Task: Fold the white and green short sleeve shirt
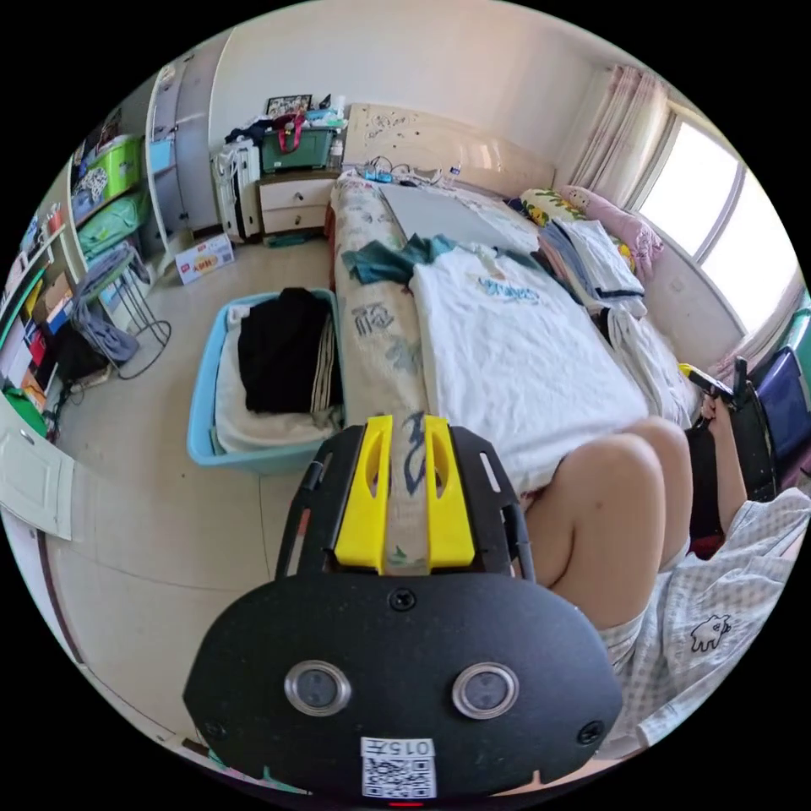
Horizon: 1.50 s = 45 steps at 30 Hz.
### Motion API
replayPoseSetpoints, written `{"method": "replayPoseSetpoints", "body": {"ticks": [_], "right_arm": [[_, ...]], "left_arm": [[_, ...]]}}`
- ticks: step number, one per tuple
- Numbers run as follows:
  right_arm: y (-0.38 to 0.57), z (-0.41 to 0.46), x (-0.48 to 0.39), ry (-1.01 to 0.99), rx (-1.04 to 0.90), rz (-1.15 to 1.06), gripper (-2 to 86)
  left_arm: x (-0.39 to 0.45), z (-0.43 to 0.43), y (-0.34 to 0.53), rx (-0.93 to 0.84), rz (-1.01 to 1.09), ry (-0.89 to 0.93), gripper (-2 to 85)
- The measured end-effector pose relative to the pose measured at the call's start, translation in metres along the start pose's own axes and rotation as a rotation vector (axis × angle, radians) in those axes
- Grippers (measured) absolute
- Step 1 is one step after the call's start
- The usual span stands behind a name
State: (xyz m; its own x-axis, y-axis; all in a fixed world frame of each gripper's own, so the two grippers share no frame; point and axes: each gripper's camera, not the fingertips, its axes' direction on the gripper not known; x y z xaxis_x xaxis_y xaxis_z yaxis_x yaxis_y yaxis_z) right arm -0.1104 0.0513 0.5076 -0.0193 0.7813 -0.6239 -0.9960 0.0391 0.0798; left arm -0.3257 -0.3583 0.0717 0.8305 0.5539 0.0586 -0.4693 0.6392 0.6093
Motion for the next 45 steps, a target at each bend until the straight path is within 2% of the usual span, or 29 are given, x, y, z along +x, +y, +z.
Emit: {"method": "replayPoseSetpoints", "body": {"ticks": [5,10,13,16,18,21,23,25,29,33,39,42,45], "right_arm": [[-0.126,0.084,0.014,0.045,-0.069,-0.094,7.8],[-0.250,0.194,0.049,-0.003,-0.192,-0.067,7.7],[-0.289,0.251,0.070,0.017,-0.252,-0.048,8.6],[-0.293,0.298,0.088,0.129,-0.282,-0.072,10.9],[-0.279,0.317,0.101,0.056,-0.279,-0.030,10.7],[-0.267,0.305,0.091,0.113,-0.138,-0.026,7.3],[-0.274,0.318,0.082,0.180,-0.196,-0.037,6.4],[-0.277,0.318,0.073,0.204,-0.192,-0.064,1.4],[-0.280,0.308,0.072,0.164,-0.142,-0.063,-0.7],[-0.284,0.296,0.071,0.164,-0.082,-0.055,-0.8],[-0.290,0.271,0.084,0.129,0.038,0.001,1.0],[-0.298,0.265,0.087,0.032,0.067,-0.038,11.3],[-0.312,0.276,0.079,-0.058,-0.003,-0.133,13.3]], "left_arm": [[0.037,0.018,-0.108,0.071,0.072,0.120,6.7],[0.101,0.087,-0.227,0.060,0.139,0.281,7.1],[0.145,0.133,-0.289,0.026,0.199,0.336,7.2],[0.187,0.181,-0.346,-0.017,0.247,0.374,7.6],[0.211,0.210,-0.378,-0.040,0.255,0.388,8.3],[0.248,0.258,-0.425,-0.055,0.232,0.405,9.8],[0.269,0.287,-0.450,-0.062,0.217,0.392,10.5],[0.292,0.328,-0.476,-0.113,0.165,0.355,10.9],[0.315,0.375,-0.492,-0.124,0.057,0.424,9.1],[0.327,0.388,-0.496,-0.093,0.005,0.412,0.7],[0.317,0.328,-0.492,0.041,0.086,0.388,-0.7],[0.295,0.285,-0.473,0.104,0.104,0.432,-0.8],[0.267,0.245,-0.441,0.151,0.115,0.412,-0.8]]}}
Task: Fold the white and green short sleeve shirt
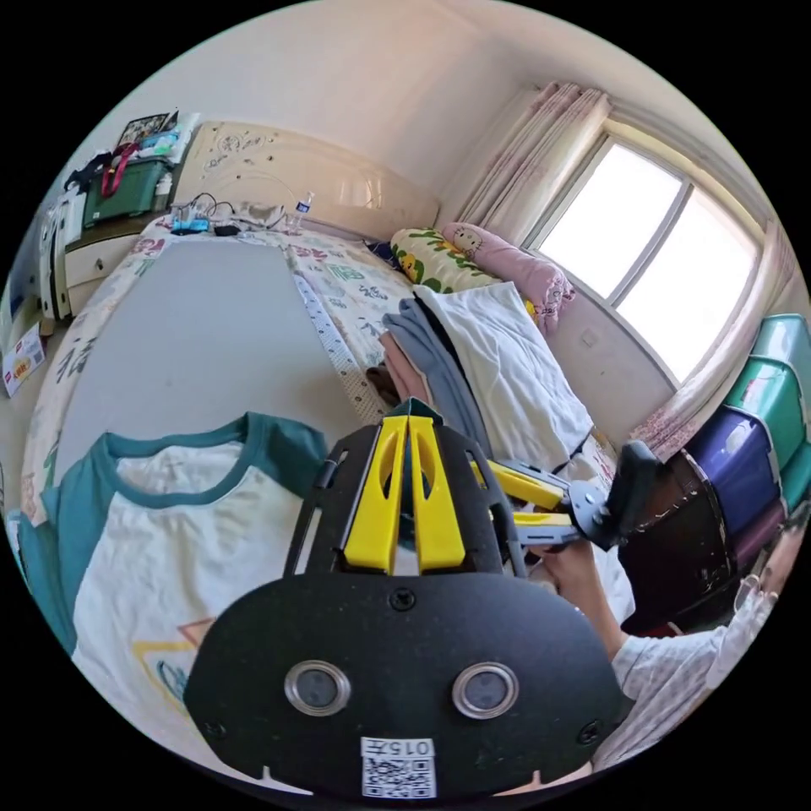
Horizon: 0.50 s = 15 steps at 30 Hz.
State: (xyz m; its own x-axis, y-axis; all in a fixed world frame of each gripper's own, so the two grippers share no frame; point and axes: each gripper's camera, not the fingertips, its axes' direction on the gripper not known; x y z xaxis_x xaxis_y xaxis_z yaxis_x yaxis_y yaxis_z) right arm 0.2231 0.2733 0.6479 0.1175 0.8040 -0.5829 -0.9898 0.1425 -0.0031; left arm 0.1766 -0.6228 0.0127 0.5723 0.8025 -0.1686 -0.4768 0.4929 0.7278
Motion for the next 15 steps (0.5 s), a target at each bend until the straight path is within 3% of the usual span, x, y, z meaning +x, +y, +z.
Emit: {"method": "replayPoseSetpoints", "body": {"ticks": [4,9,15], "right_arm": [[-0.018,0.014,-0.037,-0.042,-0.123,-0.251,3.5],[-0.029,0.002,-0.071,-0.022,-0.168,-0.454,0.0],[-0.045,-0.028,-0.054,-0.017,-0.069,-0.399,-0.7]], "left_arm": [[-0.026,-0.047,0.038,0.019,-0.064,-0.059,-0.8],[-0.047,-0.072,0.066,0.006,-0.128,-0.047,-0.9],[-0.045,-0.099,0.089,0.023,-0.135,-0.051,-0.8]]}}
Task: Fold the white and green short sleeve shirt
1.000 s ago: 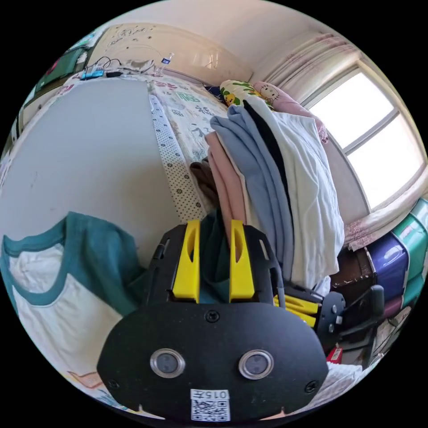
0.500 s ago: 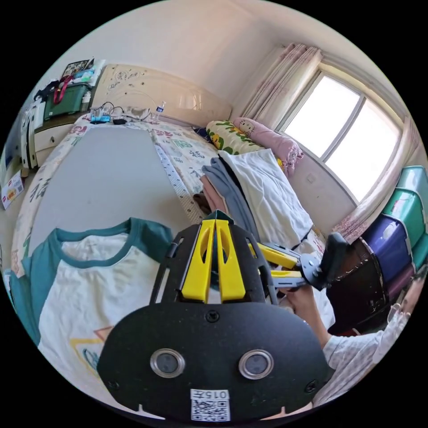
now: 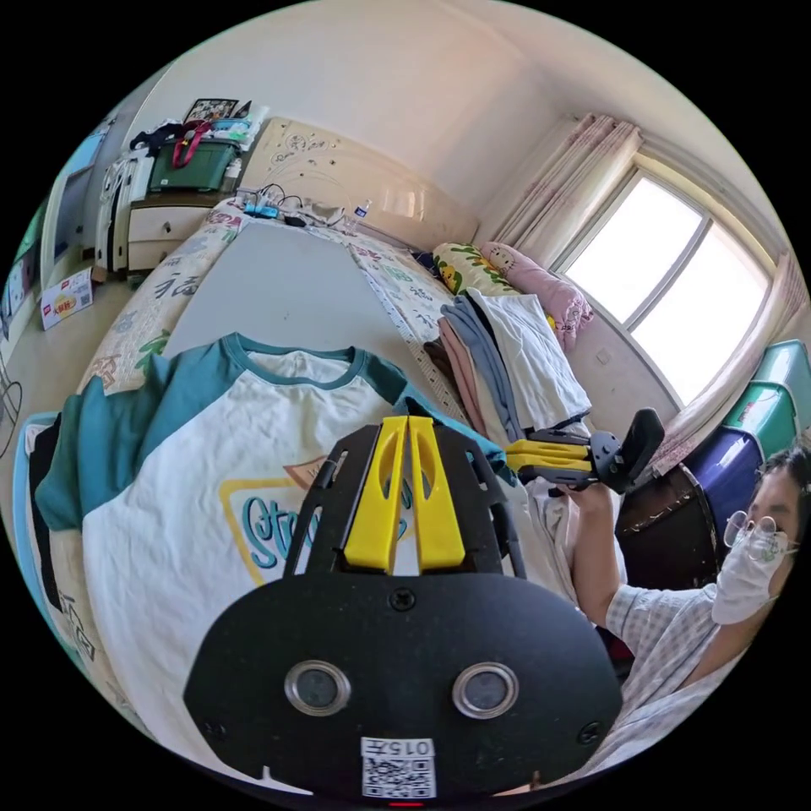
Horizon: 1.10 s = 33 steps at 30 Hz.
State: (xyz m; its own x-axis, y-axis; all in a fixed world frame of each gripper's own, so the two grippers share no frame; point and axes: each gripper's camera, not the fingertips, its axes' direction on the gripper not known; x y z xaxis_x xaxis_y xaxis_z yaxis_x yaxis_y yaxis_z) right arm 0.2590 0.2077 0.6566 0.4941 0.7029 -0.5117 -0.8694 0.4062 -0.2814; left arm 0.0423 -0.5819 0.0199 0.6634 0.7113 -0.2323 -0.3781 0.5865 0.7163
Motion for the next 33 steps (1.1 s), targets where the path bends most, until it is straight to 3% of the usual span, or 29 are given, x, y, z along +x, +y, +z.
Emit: {"method": "replayPoseSetpoints", "body": {"ticks": [5,8,13,16,23,26,29,33], "right_arm": [[-0.008,-0.009,0.010,-0.020,0.017,-0.015,0.4],[-0.023,-0.004,-0.004,-0.131,0.032,-0.125,6.9],[-0.045,0.040,-0.039,-0.111,-0.126,-0.298,8.3],[-0.052,0.060,-0.035,-0.122,-0.187,-0.287,7.0],[-0.051,0.038,0.009,-0.223,-0.129,-0.229,3.9],[-0.043,-0.002,0.039,-0.404,-0.008,-0.225,3.7],[-0.031,-0.029,0.053,-0.563,0.088,-0.301,4.7],[-0.031,-0.030,0.036,-0.613,0.013,-0.456,5.8]], "left_arm": [[-0.011,-0.013,0.021,0.021,-0.067,0.001,-0.9],[-0.020,-0.012,0.027,-0.016,-0.117,0.015,-0.9],[-0.019,-0.014,0.028,-0.007,-0.123,0.002,-0.9],[-0.012,-0.011,0.026,-0.022,-0.088,-0.020,-0.8],[-0.008,-0.012,0.021,-0.024,-0.072,-0.032,-0.8],[-0.001,-0.026,0.016,0.003,-0.011,-0.019,-0.8],[0.005,-0.033,0.009,-0.101,0.065,-0.050,-0.8],[0.013,-0.034,0.005,-0.262,0.077,0.002,-0.7]]}}
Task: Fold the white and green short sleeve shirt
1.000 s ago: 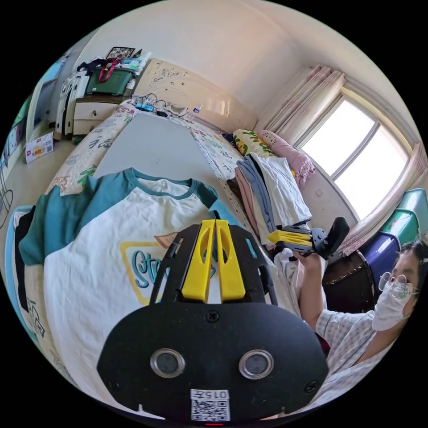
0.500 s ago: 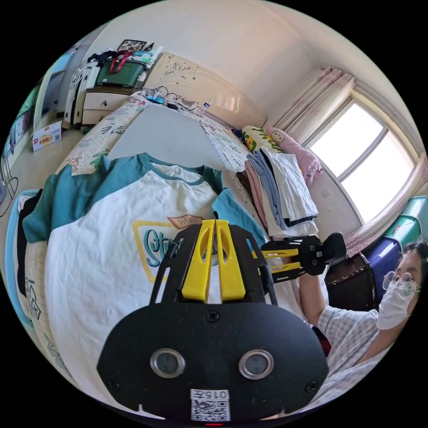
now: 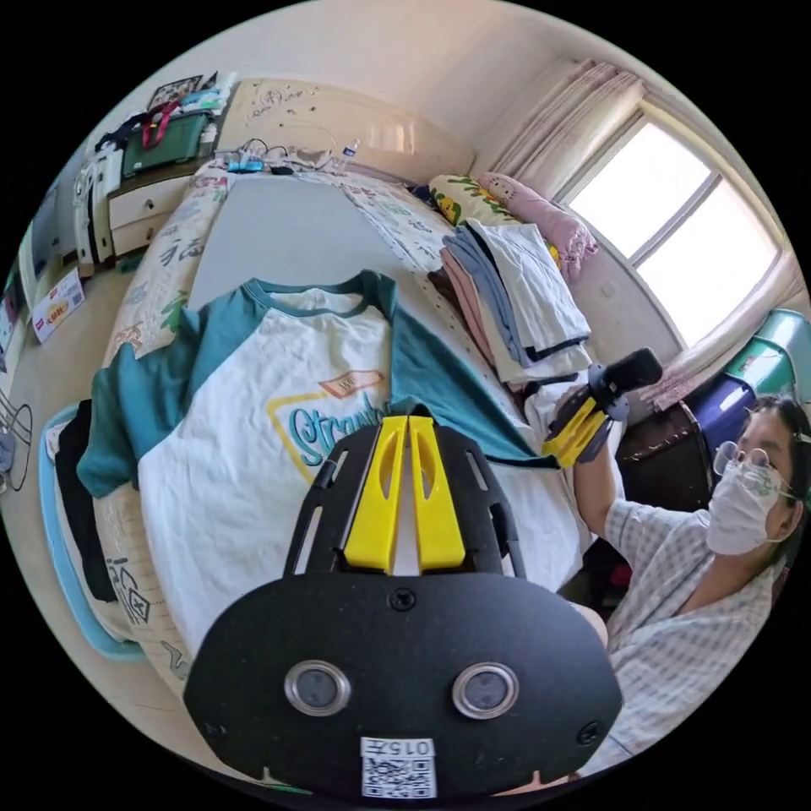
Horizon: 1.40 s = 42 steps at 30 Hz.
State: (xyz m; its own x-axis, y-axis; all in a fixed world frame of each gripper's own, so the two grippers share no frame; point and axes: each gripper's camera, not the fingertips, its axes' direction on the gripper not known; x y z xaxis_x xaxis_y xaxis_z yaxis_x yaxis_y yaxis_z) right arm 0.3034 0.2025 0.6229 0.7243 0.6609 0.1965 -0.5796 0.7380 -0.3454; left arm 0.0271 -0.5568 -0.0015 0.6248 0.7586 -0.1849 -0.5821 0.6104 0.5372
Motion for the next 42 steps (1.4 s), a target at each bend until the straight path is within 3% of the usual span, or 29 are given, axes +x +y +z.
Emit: {"method": "replayPoseSetpoints", "body": {"ticks": [4,11,13,17,22,25,29,31,39,42], "right_arm": [[-0.008,0.008,-0.002,-0.008,-0.100,-0.008,6.4],[-0.005,-0.042,-0.001,0.048,-0.029,0.136,6.2],[-0.004,-0.058,0.001,0.129,-0.042,0.231,5.9],[-0.012,-0.068,-0.004,0.169,-0.064,0.278,5.1],[-0.044,-0.040,-0.020,0.166,-0.282,0.233,4.7],[-0.061,-0.023,-0.030,0.229,-0.401,0.221,4.9],[-0.076,-0.022,-0.038,0.262,-0.432,0.239,4.3],[-0.081,-0.030,-0.042,0.278,-0.437,0.272,1.4],[-0.074,-0.062,-0.052,0.489,-0.634,0.471,-0.5],[-0.073,-0.069,-0.055,0.465,-0.639,0.501,-0.6]], "left_arm": [[0.016,-0.004,0.012,-0.079,0.024,-0.030,-0.6],[0.034,-0.008,0.048,-0.225,0.051,-0.088,1.4],[0.028,-0.012,0.050,-0.261,0.014,-0.108,7.4],[0.022,-0.024,0.021,-0.137,-0.006,-0.073,8.7],[0.007,0.014,-0.069,0.033,-0.029,-0.082,8.4],[-0.007,0.063,-0.116,0.040,-0.078,-0.039,8.6],[-0.013,0.111,-0.153,-0.005,-0.089,-0.173,7.8],[-0.011,0.129,-0.166,-0.010,-0.081,-0.155,2.8],[0.006,0.141,-0.199,0.079,-0.074,-0.153,-0.3],[0.000,0.155,-0.205,0.051,-0.102,-0.141,0.2]]}}
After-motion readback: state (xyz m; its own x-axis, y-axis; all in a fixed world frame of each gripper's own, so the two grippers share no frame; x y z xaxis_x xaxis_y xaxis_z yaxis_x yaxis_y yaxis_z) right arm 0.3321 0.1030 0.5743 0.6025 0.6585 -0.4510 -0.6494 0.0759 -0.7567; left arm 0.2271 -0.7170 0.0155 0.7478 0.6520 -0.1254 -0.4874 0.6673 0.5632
